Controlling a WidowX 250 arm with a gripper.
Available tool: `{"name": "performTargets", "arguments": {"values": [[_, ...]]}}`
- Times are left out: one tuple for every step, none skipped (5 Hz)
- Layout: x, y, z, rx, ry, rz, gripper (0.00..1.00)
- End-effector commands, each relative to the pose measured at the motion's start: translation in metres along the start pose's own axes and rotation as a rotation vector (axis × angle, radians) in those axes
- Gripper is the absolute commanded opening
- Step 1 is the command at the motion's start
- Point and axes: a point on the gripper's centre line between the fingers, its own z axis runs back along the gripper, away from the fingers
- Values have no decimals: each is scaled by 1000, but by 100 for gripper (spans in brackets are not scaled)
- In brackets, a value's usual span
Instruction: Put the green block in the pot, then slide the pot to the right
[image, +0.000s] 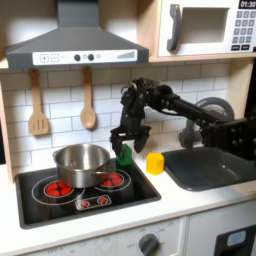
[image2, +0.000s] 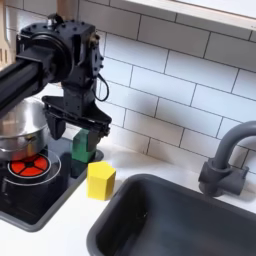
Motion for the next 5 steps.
{"name": "performTargets", "arguments": {"values": [[12,-3,-6,-12,-3,-38,100],[9,-16,-13,-27,7,-64,100],[11,-20,-13,-26,-8,-80,100],[11,-17,-16,-22,1,-67,100],[15,-9,-17,-17,6,-56,100]]}}
